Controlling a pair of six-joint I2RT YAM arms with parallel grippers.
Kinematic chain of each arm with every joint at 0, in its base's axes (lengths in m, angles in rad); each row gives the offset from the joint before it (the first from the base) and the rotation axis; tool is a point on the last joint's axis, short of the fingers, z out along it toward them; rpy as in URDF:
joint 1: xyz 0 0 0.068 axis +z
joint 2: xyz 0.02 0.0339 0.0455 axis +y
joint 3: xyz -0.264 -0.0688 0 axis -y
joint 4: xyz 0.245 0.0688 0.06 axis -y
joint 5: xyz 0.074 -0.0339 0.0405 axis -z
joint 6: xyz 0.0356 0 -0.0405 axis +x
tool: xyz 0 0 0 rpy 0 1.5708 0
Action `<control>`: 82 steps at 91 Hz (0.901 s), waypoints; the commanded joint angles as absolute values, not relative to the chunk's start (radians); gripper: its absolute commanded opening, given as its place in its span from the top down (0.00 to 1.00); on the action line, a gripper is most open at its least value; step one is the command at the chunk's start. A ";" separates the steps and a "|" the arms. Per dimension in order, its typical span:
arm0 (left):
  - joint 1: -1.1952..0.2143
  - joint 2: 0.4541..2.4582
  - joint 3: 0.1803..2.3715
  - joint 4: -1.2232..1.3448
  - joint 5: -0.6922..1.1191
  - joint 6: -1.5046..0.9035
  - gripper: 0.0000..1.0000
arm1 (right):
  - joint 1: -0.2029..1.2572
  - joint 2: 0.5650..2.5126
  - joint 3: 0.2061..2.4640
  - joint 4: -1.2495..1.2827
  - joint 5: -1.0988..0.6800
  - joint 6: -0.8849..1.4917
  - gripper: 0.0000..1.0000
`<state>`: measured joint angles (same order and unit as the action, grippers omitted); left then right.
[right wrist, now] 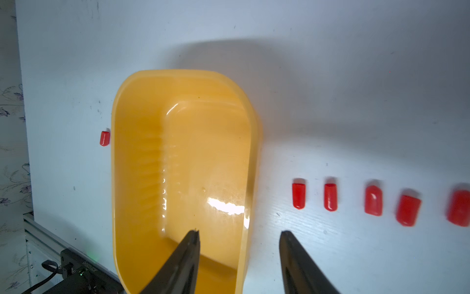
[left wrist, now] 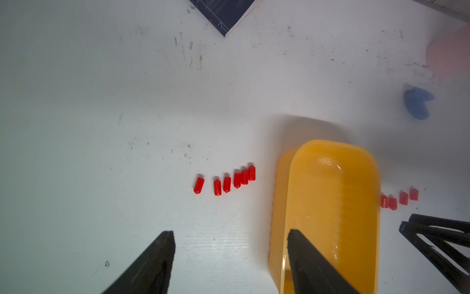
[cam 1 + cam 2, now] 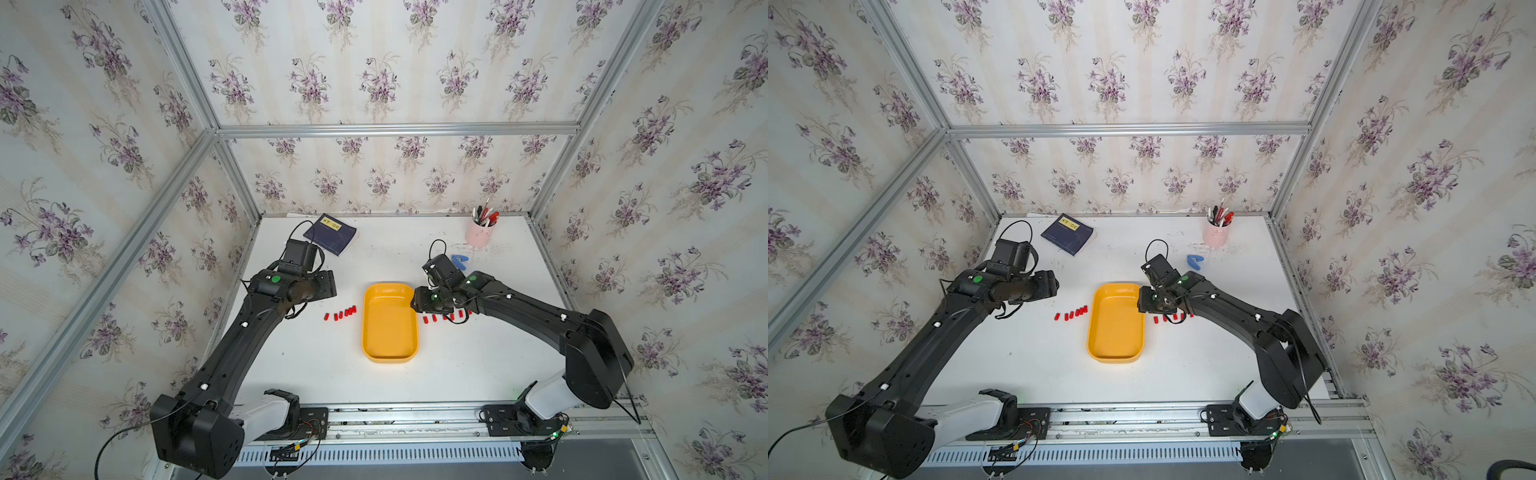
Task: Take the screw protection sleeves out of the storage box
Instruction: Place the storage box at the center of the board, then reset both arms
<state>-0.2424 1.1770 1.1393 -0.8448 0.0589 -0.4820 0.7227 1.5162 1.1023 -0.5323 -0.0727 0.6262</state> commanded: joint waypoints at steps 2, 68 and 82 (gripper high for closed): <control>-0.237 1.079 1.153 -0.814 0.036 -0.478 0.02 | 0.719 1.350 1.079 -0.498 0.250 0.550 0.43; -0.150 0.859 0.343 0.379 -0.538 -0.065 0.00 | 0.203 1.140 0.164 1.052 0.485 0.016 0.00; -0.137 1.138 0.299 0.662 -0.473 -0.049 0.00 | 0.202 1.360 0.123 1.323 0.481 -0.017 0.00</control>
